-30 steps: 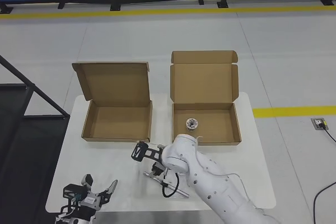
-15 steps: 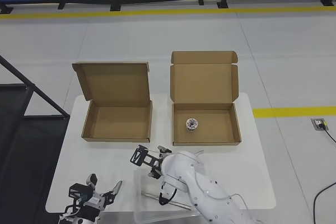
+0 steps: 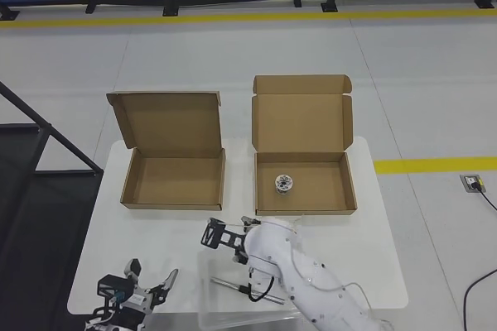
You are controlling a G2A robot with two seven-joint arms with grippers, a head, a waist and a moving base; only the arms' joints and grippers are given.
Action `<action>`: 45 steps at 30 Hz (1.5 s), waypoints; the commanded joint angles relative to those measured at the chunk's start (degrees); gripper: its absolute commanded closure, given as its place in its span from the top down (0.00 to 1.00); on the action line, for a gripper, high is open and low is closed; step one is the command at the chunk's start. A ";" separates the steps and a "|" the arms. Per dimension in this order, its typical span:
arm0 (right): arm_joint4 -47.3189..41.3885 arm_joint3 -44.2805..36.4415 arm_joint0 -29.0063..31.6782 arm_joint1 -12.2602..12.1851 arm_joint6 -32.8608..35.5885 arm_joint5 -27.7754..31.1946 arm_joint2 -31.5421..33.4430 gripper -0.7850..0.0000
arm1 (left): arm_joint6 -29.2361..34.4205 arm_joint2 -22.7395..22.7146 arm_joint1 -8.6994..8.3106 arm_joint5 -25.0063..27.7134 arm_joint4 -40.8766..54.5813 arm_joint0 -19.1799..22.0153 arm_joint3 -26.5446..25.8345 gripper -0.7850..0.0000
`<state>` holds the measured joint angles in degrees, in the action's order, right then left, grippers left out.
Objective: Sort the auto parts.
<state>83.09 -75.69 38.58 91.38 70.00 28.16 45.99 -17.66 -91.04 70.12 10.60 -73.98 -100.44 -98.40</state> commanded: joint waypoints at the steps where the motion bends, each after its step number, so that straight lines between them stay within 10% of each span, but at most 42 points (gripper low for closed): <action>1: -1.39 3.12 -2.00 0.52 0.73 0.54 -0.67 0.83 | -0.04 -0.12 0.01 0.05 0.21 -0.03 0.08 1.00; 13: -8.08 14.78 -9.03 3.14 2.97 2.04 -3.77 0.64 | -0.15 -0.28 0.08 -0.09 0.38 0.23 0.52 1.00; 23: -9.65 18.43 -11.71 3.88 2.57 2.34 -4.09 0.05 | -0.17 -0.27 0.13 -0.26 0.16 0.61 0.68 1.00; 45: -9.75 25.17 -17.05 4.71 -0.16 2.00 -3.53 0.00 | 1.59 -0.46 0.27 -1.38 0.27 1.64 1.64 1.00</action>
<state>73.37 -50.97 21.85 95.99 69.96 30.07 42.57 -16.42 -91.53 70.34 9.81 -73.87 -99.09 -96.98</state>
